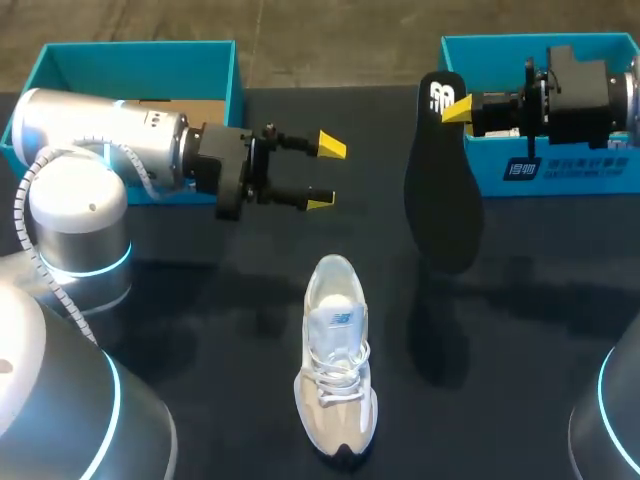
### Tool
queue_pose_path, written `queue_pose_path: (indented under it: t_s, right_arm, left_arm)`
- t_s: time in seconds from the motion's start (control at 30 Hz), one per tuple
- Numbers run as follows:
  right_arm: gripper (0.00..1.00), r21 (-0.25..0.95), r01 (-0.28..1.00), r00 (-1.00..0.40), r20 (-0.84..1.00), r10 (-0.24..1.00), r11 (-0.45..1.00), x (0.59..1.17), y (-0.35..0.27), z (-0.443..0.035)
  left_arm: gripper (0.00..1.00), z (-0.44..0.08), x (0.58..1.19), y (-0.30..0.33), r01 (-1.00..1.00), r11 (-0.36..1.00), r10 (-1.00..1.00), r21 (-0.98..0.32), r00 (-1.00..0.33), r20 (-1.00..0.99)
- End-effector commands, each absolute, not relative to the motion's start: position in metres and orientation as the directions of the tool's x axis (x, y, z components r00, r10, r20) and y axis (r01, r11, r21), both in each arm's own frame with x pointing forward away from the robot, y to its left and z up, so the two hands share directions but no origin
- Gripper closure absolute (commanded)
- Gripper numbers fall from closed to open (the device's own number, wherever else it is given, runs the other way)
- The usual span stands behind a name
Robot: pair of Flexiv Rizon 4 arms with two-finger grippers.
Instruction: Take the shoe out of the shoebox, open the shoe tongue, remove and reinsert the insole, then place the shoe into the shoebox
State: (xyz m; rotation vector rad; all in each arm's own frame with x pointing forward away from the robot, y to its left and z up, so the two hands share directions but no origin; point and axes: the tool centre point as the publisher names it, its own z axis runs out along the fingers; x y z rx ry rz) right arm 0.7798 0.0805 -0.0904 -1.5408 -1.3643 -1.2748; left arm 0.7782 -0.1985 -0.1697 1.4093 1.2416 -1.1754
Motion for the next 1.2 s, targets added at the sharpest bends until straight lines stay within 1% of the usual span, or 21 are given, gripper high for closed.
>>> queue_pose_path:
  t_s: [0.03,0.17,0.23,0.3,0.6,0.8,1.17,1.2]
  right_arm:
    - [1.0,0.095,0.979,-0.04,0.958,0.284,-0.181,0.789,0.085,-0.091]
    - [1.0,0.095,0.979,-0.04,0.958,0.284,-0.181,0.789,0.085,-0.091]
    - [1.0,0.064,0.985,-0.017,0.959,0.283,-0.159,0.792,0.095,-0.098]
    - [1.0,0.038,0.987,0.003,0.968,0.252,-0.155,0.796,0.102,-0.103]
    - [1.0,-0.054,0.986,0.09,0.97,0.227,-0.16,0.818,0.119,-0.119]
    - [1.0,-0.053,0.987,0.087,0.971,0.222,-0.154,0.83,0.128,-0.122]
    - [1.0,-0.053,0.987,0.087,0.971,0.222,-0.154,0.83,0.128,-0.122]
    - [1.0,-0.053,0.987,0.087,0.971,0.222,-0.154,0.83,0.128,-0.122]
  left_arm:
    - [0.0,-0.17,0.777,-0.199,0.995,-0.096,0.146,0.034,0.048,-0.988]
    - [0.0,-0.17,0.777,-0.199,0.995,-0.096,0.146,0.034,0.048,-0.988]
    - [0.0,-0.173,0.774,-0.202,0.993,-0.11,0.128,0.041,0.055,-0.99]
    - [0.0,-0.173,0.773,-0.203,0.993,-0.114,0.101,0.023,0.035,-0.994]
    - [0.0,-0.166,0.772,-0.197,0.996,-0.062,0.011,0.065,0.066,-0.998]
    - [0.0,-0.15,0.773,-0.194,0.996,-0.066,-0.022,0.053,0.052,-0.998]
    - [0.0,-0.15,0.773,-0.194,0.996,-0.066,-0.022,0.053,0.052,-0.998]
    - [0.0,-0.15,0.774,-0.196,0.995,-0.082,-0.025,0.047,0.045,-0.999]
